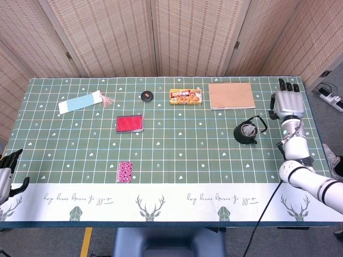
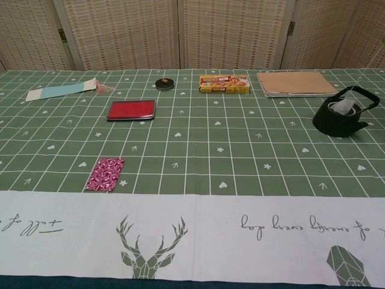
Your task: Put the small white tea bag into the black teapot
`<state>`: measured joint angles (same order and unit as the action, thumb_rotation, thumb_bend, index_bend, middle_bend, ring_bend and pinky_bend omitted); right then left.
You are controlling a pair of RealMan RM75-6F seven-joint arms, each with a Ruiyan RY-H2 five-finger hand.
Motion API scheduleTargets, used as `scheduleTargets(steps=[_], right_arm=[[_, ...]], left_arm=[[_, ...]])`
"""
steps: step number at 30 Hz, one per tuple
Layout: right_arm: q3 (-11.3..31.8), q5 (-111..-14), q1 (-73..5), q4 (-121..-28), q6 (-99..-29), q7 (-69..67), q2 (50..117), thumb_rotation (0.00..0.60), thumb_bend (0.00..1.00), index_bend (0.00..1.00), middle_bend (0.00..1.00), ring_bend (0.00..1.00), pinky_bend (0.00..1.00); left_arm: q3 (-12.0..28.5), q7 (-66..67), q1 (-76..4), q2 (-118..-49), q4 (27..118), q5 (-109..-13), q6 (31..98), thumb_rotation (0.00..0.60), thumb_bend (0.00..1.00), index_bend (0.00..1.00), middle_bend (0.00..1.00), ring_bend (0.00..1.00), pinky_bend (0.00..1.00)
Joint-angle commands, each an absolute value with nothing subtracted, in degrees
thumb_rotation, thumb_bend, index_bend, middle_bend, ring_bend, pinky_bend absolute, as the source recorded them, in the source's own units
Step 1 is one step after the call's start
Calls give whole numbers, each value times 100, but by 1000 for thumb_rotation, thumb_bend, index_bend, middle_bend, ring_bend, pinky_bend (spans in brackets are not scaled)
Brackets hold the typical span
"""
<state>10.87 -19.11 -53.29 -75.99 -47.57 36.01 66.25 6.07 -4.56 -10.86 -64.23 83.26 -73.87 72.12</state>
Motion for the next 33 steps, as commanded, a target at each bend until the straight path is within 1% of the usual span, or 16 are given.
scheduleTargets(steps=[1, 10, 15, 19, 23, 30, 33], right_arm=[[1025, -1806, -5442, -7251, -4533, 3675, 6841, 600, 440, 623, 29, 0, 0], [869, -1843, -5470, -6874, -4330, 3711, 7122, 600, 439, 625, 29, 0, 0], [830, -2027, -5316, -7046, -4468, 3551, 7047, 600, 439, 627, 30, 0, 0], [821, -2054, -5218, -7267, -4615, 3497, 6907, 600, 440, 627, 30, 0, 0], [790, -2028, -5179, -7310, -4651, 3508, 6919, 600, 439, 627, 30, 0, 0], [817, -1866, -5260, -6855, -4420, 3522, 7252, 600, 439, 627, 31, 0, 0], [808, -1955, -5237, -6762, -4303, 3452, 7307, 600, 439, 627, 31, 0, 0]], left_arm=[[614, -459, -1094, -6425, 8319, -7369, 7191, 600, 399, 0, 80, 88, 12], [622, -493, -1109, -6421, 8301, -7342, 7147, 600, 399, 0, 80, 88, 12], [602, -457, -1095, -6420, 8332, -7395, 7201, 600, 399, 0, 80, 88, 12], [569, -462, -1063, -6409, 8385, -7484, 7284, 600, 399, 0, 80, 88, 12], [546, -467, -1037, -6405, 8422, -7565, 7367, 600, 399, 0, 80, 88, 12], [540, -473, -1035, -6409, 8425, -7581, 7376, 600, 399, 0, 80, 88, 12], [552, -494, -1031, -6404, 8422, -7578, 7395, 600, 399, 0, 80, 88, 12]])
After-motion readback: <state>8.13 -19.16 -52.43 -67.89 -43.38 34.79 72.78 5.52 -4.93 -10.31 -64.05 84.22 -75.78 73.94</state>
